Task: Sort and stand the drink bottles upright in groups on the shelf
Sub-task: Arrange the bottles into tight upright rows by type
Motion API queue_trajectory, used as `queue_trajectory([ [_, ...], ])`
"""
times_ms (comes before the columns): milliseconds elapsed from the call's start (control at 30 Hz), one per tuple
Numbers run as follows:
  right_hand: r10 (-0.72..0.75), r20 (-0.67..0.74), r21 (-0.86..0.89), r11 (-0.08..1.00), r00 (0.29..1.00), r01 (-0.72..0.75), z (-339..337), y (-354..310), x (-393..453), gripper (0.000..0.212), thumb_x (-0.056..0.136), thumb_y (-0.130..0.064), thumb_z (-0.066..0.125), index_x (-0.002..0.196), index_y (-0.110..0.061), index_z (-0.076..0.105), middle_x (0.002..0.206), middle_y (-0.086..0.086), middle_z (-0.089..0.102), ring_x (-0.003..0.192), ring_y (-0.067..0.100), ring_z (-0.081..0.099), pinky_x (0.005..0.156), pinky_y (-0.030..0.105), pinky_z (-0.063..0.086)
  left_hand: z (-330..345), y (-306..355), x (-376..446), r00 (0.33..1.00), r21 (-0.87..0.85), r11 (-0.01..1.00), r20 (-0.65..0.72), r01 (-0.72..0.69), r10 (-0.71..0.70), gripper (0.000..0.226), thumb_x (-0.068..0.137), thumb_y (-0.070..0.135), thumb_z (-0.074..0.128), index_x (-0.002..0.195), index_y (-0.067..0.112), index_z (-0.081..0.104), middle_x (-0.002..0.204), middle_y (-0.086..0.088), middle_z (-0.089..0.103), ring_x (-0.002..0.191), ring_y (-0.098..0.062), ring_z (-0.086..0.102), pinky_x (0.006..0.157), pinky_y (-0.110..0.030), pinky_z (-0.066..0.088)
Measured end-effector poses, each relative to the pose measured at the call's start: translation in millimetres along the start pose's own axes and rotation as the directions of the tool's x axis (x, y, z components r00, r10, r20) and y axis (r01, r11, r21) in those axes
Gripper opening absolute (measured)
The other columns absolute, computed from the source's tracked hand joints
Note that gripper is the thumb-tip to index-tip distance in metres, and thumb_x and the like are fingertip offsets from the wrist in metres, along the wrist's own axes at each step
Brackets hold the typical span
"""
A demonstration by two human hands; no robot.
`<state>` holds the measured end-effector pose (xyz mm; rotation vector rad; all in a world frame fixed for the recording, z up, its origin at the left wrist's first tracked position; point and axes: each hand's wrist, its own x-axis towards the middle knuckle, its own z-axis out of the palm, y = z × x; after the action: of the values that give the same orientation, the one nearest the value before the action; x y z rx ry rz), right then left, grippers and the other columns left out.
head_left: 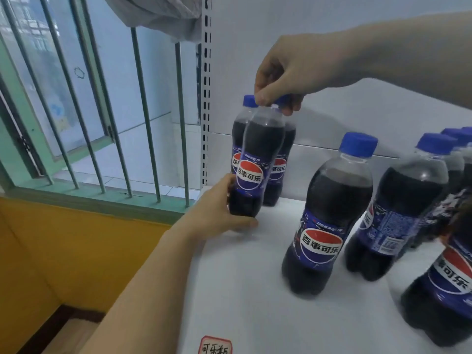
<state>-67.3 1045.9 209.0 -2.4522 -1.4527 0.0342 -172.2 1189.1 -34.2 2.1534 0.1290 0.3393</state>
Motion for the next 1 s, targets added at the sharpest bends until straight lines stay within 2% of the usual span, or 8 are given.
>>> queue_trajectory([
  [133,-0.025,-0.029,-0.01,1.0,0.999,0.025,17.3,-7.0,18.9,0.014,0.096,-0.026,0.067,0.09,-0.014,0.072,0.061,-0.006,0.07,0.05,0.004,0.064,0.049,0.014,0.05,-1.6,-18.1,5.2,0.992,0.03,0.998,-0.114,0.052,-0.049,0.077,0.063,0.034,0.096,0.122,0.035,0.046,0.106,0.024,0.059,0.095,0.001,0.061,0.077,-0.016,0.048],
  [300,-0.036,-0.016,-0.018,0.999,0.999,0.036,29.1,-13.2,25.5,0.008,0.096,-0.02,0.068,0.094,-0.014,0.073,0.086,0.008,0.073,0.055,0.008,0.065,0.052,0.014,0.051,7.3,-22.2,7.8,0.975,0.042,0.996,-0.213,0.077,-0.066,0.079,0.057,0.04,0.099,0.116,0.032,0.046,0.111,0.015,0.061,0.095,-0.008,0.061,0.069,-0.009,0.039],
  [500,-0.022,-0.015,-0.027,0.999,1.0,0.022,29.9,-11.1,23.0,0.009,0.097,-0.023,0.066,0.091,-0.023,0.071,0.087,0.001,0.072,0.054,0.002,0.065,0.05,0.011,0.049,14.3,-19.9,10.1,0.966,0.119,0.991,-0.256,0.057,-0.025,0.08,0.055,0.047,0.097,0.111,0.033,0.042,0.115,0.01,0.062,0.097,-0.012,0.057,0.069,-0.012,0.038],
  [567,-0.03,-0.012,-0.039,0.999,0.999,0.029,33.1,-11.3,21.3,0.008,0.099,-0.024,0.064,0.094,-0.024,0.071,0.089,-0.001,0.072,0.055,0.001,0.066,0.048,0.011,0.047,16.3,-20.0,10.8,0.963,0.139,0.988,-0.27,0.067,-0.028,0.082,0.055,0.046,0.098,0.113,0.031,0.041,0.122,0.005,0.065,0.097,-0.013,0.056,0.075,-0.019,0.042],
  [733,-0.058,-0.05,-0.143,0.988,0.997,0.051,17.1,-12.1,4.0,0.024,0.101,-0.044,0.053,0.123,-0.034,0.056,0.107,-0.008,0.065,0.068,0.004,0.07,0.051,0.018,0.051,19.1,-21.2,15.8,0.956,0.147,0.984,-0.287,0.099,-0.053,0.089,0.058,0.044,0.097,0.125,0.024,0.043,0.133,-0.001,0.063,0.11,-0.019,0.059,0.087,-0.03,0.047],
  [833,-0.028,-0.07,-0.231,0.973,0.997,0.011,-6.1,-9.2,-19.6,0.036,0.091,-0.063,0.049,0.105,-0.032,0.062,0.09,-0.007,0.07,0.057,0.002,0.066,0.047,0.02,0.048,18.0,-21.8,18.1,0.958,0.157,0.983,-0.281,0.096,-0.049,0.088,0.057,0.043,0.097,0.123,0.025,0.043,0.133,-0.002,0.063,0.108,-0.019,0.058,0.088,-0.031,0.047],
  [900,0.06,0.031,-0.224,0.973,0.998,-0.051,-17.4,-7.7,-39.2,0.055,0.071,-0.078,0.047,0.094,-0.033,0.068,0.078,-0.005,0.072,0.05,0.007,0.061,0.042,0.017,0.045,18.3,-22.0,18.4,0.957,0.166,0.982,-0.286,0.094,-0.043,0.089,0.057,0.044,0.098,0.123,0.023,0.043,0.132,-0.003,0.063,0.106,-0.019,0.057,0.087,-0.031,0.046],
  [1000,0.146,0.236,-0.202,0.974,0.961,-0.098,-18.9,0.2,-68.9,0.062,0.068,-0.092,0.048,0.09,-0.039,0.071,0.079,-0.005,0.072,0.052,0.008,0.059,0.043,0.016,0.045,20.6,-22.1,18.5,0.955,0.175,0.979,-0.293,0.104,-0.049,0.091,0.057,0.044,0.097,0.127,0.021,0.044,0.134,-0.004,0.063,0.113,-0.023,0.06,0.09,-0.032,0.047],
])
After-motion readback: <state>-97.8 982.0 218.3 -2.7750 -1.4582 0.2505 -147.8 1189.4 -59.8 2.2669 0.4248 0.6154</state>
